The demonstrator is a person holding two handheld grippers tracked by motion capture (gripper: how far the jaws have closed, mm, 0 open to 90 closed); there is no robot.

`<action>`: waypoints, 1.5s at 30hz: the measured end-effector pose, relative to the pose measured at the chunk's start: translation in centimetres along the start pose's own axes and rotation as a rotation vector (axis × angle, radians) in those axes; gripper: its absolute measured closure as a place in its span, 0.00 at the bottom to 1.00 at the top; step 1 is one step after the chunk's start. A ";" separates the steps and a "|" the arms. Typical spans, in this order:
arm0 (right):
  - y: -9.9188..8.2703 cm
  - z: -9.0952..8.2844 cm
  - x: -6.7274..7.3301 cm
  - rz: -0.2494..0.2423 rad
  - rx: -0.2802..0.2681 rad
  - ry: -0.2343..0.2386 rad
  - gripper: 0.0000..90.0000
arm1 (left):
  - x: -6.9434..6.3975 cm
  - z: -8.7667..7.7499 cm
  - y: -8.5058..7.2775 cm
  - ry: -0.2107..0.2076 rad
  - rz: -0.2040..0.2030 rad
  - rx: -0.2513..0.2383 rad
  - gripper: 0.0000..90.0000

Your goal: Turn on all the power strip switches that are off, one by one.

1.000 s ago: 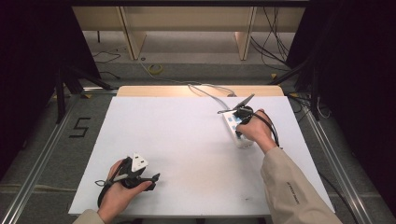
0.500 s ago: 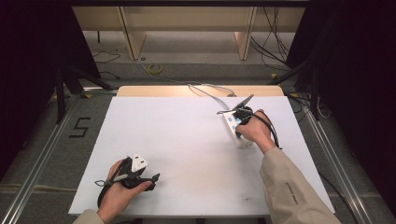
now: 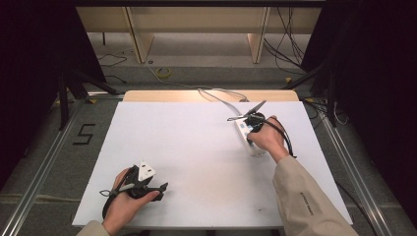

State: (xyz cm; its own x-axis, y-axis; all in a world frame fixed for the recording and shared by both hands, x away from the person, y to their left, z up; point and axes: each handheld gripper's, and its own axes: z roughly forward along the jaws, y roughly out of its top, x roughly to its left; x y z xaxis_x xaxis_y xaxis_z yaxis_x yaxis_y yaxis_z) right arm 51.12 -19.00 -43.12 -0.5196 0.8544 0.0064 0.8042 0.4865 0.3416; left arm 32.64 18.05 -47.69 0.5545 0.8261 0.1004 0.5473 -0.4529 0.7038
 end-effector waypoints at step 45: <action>-4.0 -2.4 2.3 -0.119 -0.207 0.106 0.87 | -0.1 0.2 -0.1 -0.007 -0.010 0.003 0.26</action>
State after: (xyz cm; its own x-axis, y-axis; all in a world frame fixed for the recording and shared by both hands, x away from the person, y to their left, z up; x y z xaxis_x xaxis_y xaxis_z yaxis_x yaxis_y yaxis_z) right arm 46.04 -19.46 -42.27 -0.6429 0.7644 0.0493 0.6651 0.5252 0.5308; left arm 32.68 17.91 -47.88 0.5533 0.8283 0.0886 0.5548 -0.4458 0.7025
